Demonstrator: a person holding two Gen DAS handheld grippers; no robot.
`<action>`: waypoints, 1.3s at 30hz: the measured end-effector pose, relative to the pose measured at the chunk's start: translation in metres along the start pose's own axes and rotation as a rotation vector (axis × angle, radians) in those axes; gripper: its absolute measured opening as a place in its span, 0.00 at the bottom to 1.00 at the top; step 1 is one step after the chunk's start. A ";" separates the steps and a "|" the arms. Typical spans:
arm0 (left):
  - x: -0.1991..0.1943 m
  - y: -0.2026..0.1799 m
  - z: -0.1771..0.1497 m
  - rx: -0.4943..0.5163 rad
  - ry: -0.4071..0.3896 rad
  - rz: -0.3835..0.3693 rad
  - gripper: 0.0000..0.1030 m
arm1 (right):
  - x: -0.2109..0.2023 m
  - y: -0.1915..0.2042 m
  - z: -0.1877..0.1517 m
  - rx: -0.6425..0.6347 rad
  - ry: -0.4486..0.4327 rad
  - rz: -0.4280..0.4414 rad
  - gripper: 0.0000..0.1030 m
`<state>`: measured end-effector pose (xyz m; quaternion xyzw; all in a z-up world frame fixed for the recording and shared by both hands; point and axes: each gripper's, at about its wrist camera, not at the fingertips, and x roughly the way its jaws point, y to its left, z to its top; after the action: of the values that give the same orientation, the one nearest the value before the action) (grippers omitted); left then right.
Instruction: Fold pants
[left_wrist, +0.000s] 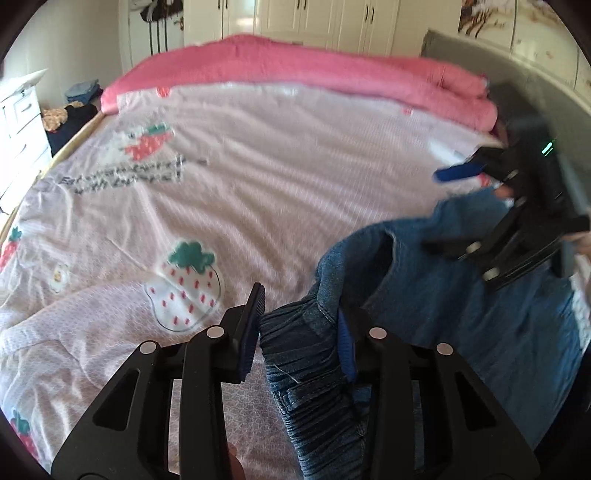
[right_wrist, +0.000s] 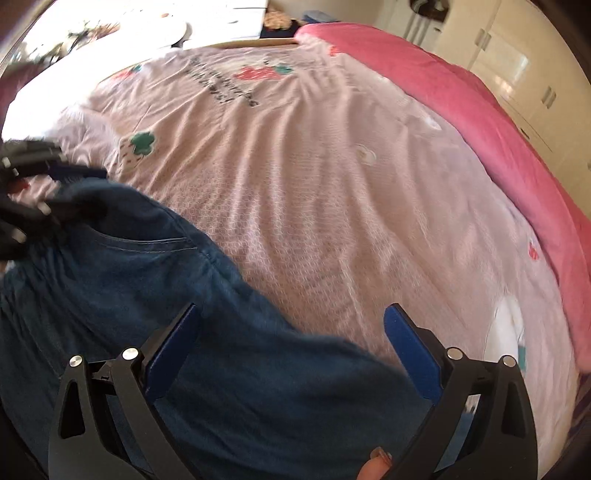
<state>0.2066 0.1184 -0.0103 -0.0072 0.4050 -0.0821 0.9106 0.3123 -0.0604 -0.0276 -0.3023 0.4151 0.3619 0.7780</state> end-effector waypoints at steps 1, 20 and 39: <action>-0.004 0.000 0.002 0.002 -0.013 -0.001 0.27 | 0.000 0.002 0.001 -0.008 -0.006 0.017 0.83; -0.070 -0.019 -0.018 0.029 -0.173 -0.040 0.27 | -0.129 0.059 -0.067 0.067 -0.253 0.158 0.08; -0.140 -0.060 -0.131 0.060 -0.178 0.016 0.29 | -0.156 0.179 -0.173 0.154 -0.240 0.315 0.08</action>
<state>0.0091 0.0883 0.0090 0.0162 0.3200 -0.0857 0.9434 0.0314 -0.1435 -0.0044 -0.1282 0.3882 0.4798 0.7763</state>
